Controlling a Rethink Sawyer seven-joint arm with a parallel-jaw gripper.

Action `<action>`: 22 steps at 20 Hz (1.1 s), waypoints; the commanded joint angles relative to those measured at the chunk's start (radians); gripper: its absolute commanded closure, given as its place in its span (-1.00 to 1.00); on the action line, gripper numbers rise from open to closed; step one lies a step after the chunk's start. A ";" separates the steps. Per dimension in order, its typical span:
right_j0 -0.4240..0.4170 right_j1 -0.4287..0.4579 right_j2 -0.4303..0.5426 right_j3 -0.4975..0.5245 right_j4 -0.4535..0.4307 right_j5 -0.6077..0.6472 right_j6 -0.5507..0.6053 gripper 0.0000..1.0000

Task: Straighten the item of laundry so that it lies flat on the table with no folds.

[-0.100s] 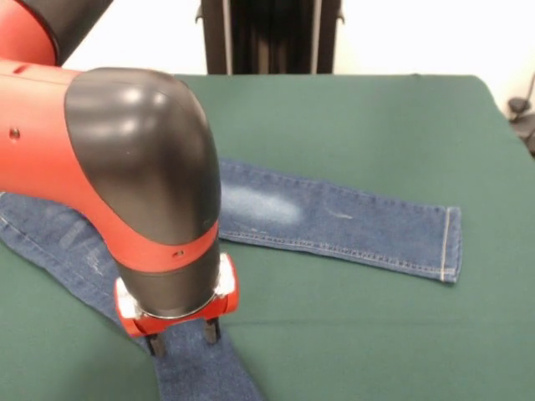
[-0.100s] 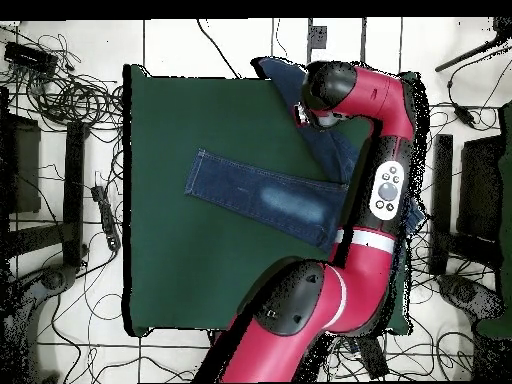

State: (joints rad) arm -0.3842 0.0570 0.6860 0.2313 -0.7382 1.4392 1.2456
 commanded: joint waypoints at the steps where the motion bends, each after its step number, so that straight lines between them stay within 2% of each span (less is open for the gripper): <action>1: 0.049 0.012 0.199 -0.004 -0.121 -0.007 -0.320 -1.00; 12: 0.029 -0.003 0.356 -0.018 -0.291 0.050 -0.329 -1.00; 22: -0.002 0.010 0.451 -0.011 -0.391 0.032 -0.358 -1.00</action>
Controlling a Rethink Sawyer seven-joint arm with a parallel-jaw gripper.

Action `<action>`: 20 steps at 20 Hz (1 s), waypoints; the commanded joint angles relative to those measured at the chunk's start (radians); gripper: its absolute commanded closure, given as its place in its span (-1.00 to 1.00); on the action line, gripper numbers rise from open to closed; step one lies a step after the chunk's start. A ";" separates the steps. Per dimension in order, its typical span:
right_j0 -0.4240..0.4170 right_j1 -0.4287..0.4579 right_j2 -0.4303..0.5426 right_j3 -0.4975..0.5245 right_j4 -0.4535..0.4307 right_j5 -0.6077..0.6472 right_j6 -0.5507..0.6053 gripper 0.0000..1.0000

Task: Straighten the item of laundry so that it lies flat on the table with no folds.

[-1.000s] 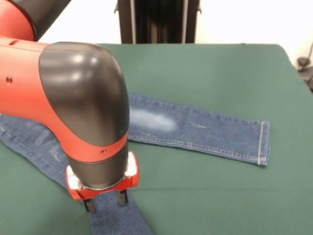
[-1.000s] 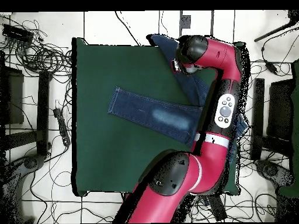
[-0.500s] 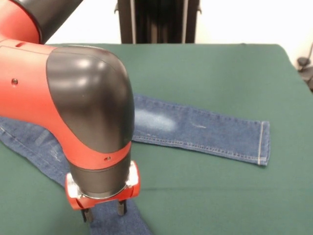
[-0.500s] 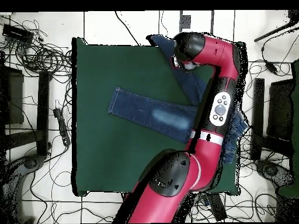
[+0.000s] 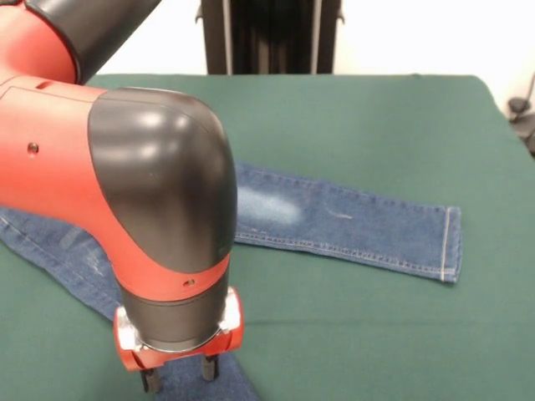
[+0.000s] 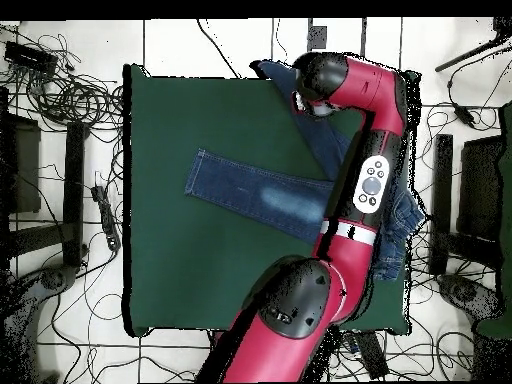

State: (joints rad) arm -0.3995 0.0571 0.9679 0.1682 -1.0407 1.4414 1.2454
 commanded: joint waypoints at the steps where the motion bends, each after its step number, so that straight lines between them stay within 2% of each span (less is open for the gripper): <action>1: 0.009 0.012 0.181 0.051 -0.101 0.031 -0.364 -1.00; 9: -0.016 0.024 0.279 0.042 -0.194 0.052 -0.405 -1.00; 20: -0.035 0.027 0.361 0.047 -0.280 0.065 -0.426 -1.00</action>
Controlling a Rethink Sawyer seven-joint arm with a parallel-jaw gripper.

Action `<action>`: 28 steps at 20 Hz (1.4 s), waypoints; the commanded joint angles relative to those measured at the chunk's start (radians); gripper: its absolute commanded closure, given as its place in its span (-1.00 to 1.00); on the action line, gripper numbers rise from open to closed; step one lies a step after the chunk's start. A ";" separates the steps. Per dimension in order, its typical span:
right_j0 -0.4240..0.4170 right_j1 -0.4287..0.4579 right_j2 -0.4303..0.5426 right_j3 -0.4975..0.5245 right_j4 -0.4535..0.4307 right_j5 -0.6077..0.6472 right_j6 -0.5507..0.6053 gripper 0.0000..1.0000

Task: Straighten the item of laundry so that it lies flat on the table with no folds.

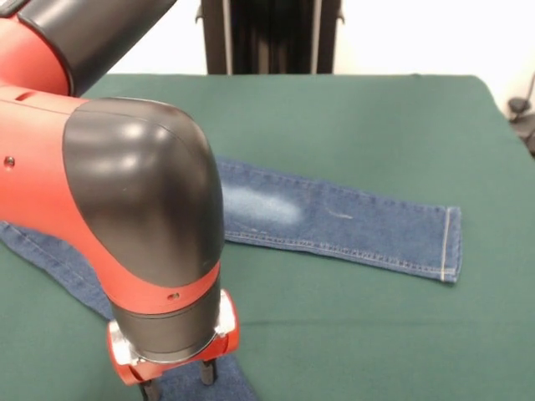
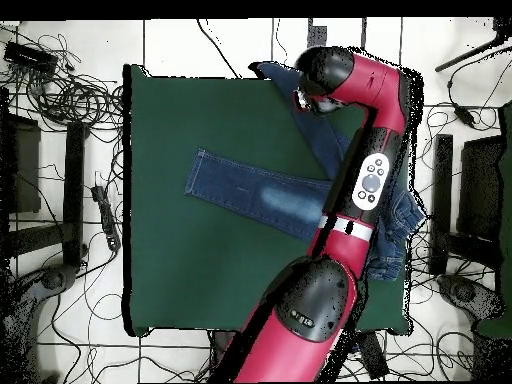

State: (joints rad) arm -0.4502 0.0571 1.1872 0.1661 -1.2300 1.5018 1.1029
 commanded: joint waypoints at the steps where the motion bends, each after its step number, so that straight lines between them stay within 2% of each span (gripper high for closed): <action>1: 0.015 0.025 0.149 0.049 -0.099 0.009 -0.286 -1.00; 10: 0.003 0.022 0.241 0.037 -0.203 0.055 -0.311 -1.00; 28: -0.017 0.000 0.320 0.046 -0.294 0.134 -0.304 -1.00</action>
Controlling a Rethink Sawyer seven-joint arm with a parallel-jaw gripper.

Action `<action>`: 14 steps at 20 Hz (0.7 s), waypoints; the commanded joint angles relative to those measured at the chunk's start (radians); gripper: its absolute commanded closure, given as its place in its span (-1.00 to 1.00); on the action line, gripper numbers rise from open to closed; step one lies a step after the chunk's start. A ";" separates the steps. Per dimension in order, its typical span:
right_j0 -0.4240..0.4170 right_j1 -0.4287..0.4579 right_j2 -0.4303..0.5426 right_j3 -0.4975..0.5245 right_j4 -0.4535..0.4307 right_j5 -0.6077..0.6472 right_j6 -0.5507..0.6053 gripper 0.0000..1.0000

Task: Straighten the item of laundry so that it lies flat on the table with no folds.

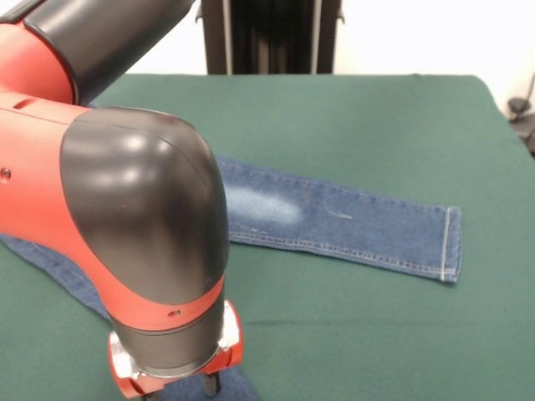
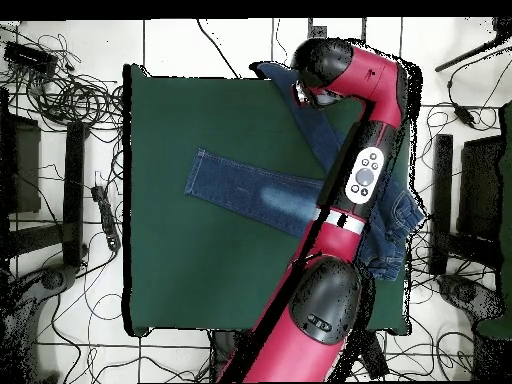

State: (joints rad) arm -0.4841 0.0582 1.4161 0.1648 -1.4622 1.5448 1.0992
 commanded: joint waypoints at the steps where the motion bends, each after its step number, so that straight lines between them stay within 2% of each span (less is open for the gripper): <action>1: 0.017 -0.001 0.098 0.046 -0.069 0.094 -0.301 -1.00; 7: 0.012 -0.008 0.124 0.043 -0.107 0.117 -0.311 -1.00; 14: -0.004 -0.018 0.093 0.064 -0.100 0.149 -0.299 -1.00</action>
State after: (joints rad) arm -0.4853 0.0580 1.4816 0.1648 -1.5048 1.5770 1.0992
